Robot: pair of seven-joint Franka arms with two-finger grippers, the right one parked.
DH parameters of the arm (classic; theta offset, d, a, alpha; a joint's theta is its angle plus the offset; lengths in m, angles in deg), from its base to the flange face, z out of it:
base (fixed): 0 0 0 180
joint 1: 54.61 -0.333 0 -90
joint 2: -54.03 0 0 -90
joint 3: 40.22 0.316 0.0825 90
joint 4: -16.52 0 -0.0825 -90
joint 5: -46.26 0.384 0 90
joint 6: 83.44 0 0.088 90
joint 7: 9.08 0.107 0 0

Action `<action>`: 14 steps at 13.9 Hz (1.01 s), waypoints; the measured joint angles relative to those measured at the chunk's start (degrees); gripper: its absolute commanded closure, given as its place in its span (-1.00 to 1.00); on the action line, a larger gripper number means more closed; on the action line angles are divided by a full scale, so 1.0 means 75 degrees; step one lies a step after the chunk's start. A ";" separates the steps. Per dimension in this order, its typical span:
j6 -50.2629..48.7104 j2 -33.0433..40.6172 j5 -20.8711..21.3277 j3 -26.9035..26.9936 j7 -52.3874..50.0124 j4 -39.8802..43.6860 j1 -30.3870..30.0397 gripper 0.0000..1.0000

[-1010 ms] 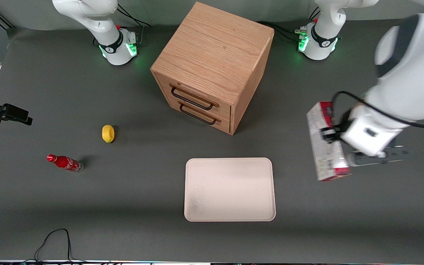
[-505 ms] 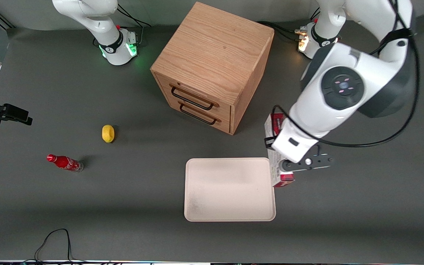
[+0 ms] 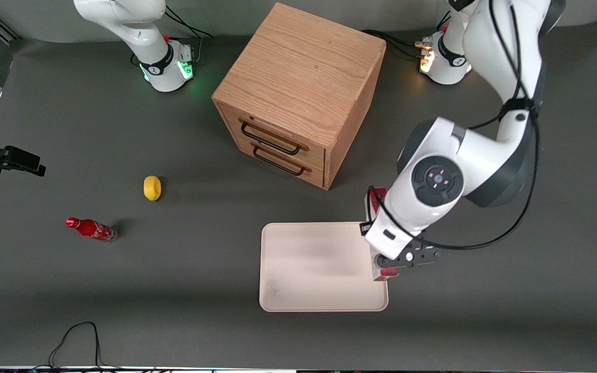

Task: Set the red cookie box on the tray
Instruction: 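Lower the held box onto the white tray's edge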

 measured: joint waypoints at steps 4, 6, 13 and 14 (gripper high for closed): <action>0.1337 -0.0594 0.0316 0.0038 0.0125 -0.0540 -0.0058 1.00; 0.1732 -0.0944 0.0455 0.0047 0.0166 -0.0609 -0.0067 1.00; 0.1964 -0.1371 0.0576 0.0048 0.0221 -0.0610 -0.0079 1.00; 0.1977 -0.1385 0.0578 0.0048 0.0221 -0.0610 -0.0079 1.00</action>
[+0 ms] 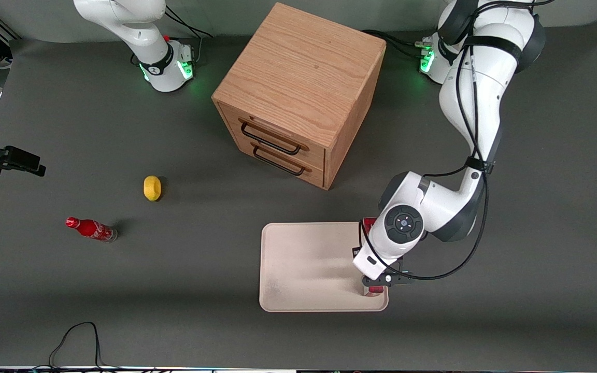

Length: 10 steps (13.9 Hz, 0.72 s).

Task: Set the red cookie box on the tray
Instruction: 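Lower the held box onto the white tray's edge, then open the left gripper and raise it off the box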

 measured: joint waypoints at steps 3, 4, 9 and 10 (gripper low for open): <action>0.0009 -0.0016 0.0001 0.0000 0.0000 0.0001 -0.0001 0.02; 0.0009 -0.0016 0.0001 0.0000 -0.0001 0.0001 -0.0001 -0.55; 0.0052 -0.0013 0.0001 0.0000 -0.0156 0.0043 -0.0011 -1.00; 0.0053 -0.0001 0.0001 0.0000 -0.0185 0.0083 -0.0016 -1.00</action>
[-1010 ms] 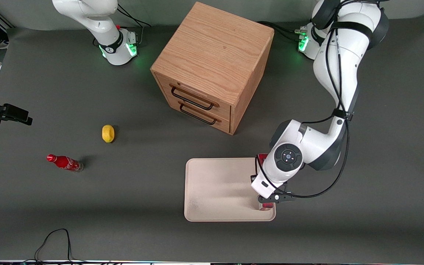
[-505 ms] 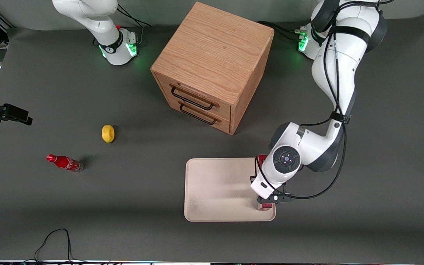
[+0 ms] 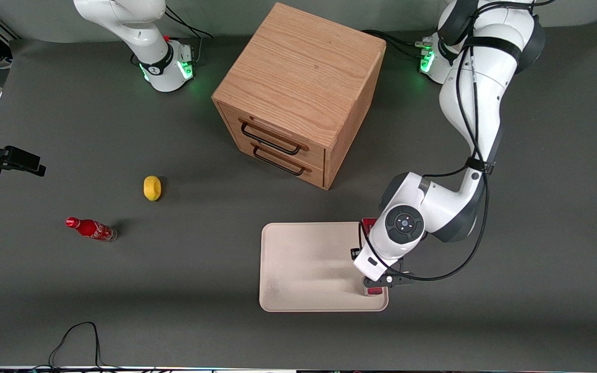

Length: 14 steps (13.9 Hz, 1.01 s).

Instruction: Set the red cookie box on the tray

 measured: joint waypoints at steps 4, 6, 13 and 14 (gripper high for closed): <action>-0.0386 0.0416 0.0000 0.0000 -0.0082 0.0184 -0.0062 -1.00; -0.1197 0.0918 0.0000 -0.0003 -0.0093 0.0365 -0.0093 -1.00; -0.3849 0.3266 0.0005 -0.0017 -0.0756 0.0571 -0.0109 -1.00; -0.4090 0.3485 0.0005 -0.0014 -0.0724 0.0561 -0.0154 -1.00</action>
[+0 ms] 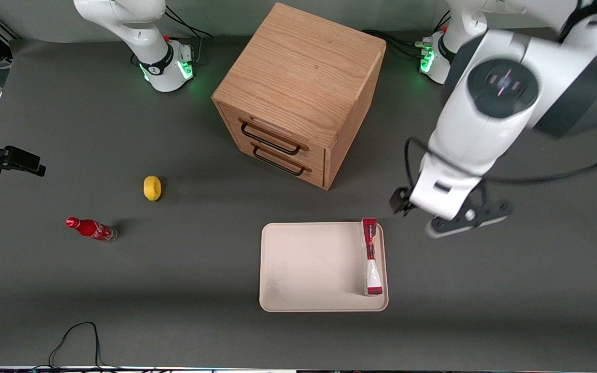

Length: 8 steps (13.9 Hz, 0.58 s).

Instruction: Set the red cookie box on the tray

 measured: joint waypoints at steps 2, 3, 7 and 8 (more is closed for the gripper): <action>-0.0277 0.0290 0.0000 0.0007 0.0325 -0.0087 -0.0193 -1.00; -0.0297 0.0415 0.0000 0.0011 0.0620 -0.0258 -0.0384 -1.00; -0.0182 0.0990 -0.0276 0.0017 0.2347 -0.1327 -0.1684 -1.00; -0.0003 0.1162 -0.0350 0.0018 0.2724 -0.1650 -0.2021 -1.00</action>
